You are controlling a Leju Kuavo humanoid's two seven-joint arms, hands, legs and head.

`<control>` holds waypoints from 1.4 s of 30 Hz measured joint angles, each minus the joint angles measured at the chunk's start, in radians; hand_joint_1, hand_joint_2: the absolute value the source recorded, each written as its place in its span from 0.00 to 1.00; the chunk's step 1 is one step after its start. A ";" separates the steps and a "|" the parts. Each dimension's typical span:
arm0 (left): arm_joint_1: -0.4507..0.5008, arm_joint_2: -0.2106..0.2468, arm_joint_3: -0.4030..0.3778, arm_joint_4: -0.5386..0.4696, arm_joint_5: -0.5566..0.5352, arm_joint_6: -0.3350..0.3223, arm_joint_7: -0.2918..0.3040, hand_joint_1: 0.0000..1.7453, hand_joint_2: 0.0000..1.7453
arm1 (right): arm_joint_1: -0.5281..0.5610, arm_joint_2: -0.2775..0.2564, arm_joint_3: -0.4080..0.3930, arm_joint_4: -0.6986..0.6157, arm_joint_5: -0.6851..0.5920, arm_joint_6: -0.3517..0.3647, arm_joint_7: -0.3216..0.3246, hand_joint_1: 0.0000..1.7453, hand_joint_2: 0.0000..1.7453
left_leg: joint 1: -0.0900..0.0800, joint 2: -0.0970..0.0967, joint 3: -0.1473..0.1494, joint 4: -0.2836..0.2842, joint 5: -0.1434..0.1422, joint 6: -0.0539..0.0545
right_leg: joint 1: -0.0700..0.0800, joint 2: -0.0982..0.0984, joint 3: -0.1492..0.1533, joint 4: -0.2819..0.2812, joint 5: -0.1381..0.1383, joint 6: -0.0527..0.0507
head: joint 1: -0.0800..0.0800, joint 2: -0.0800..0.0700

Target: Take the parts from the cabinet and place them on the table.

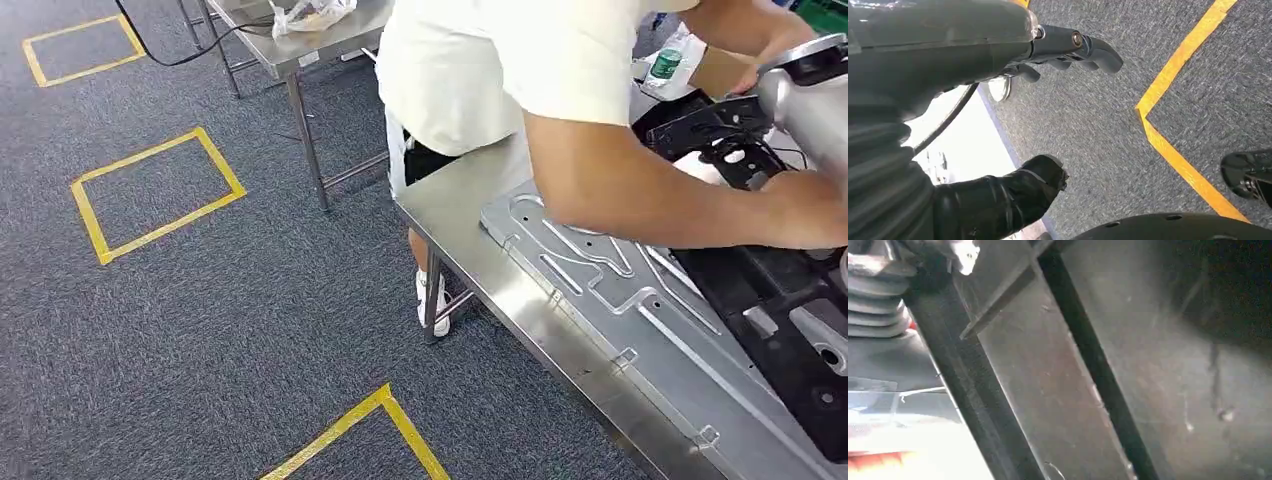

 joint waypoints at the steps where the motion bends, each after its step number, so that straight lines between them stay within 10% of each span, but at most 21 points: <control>1: 0.000 0.000 0.000 0.000 0.000 0.000 0.000 0.00 1.00 | 0.000 0.000 0.000 0.000 0.000 0.000 0.000 0.00 0.00 | 0.000 0.000 0.000 0.000 0.000 0.000 | 0.000 0.000 0.000 0.000 0.000 0.000 | 0.000 0.000; 42: 0.002 0.000 -0.001 0.000 0.001 0.000 0.007 0.00 1.00 | 0.011 -0.008 0.000 0.004 -0.034 -0.008 0.007 0.00 0.00 | 0.002 -0.001 0.004 -0.001 0.000 0.000 | 0.002 -0.001 0.003 -0.001 0.000 0.000 | 0.000 0.000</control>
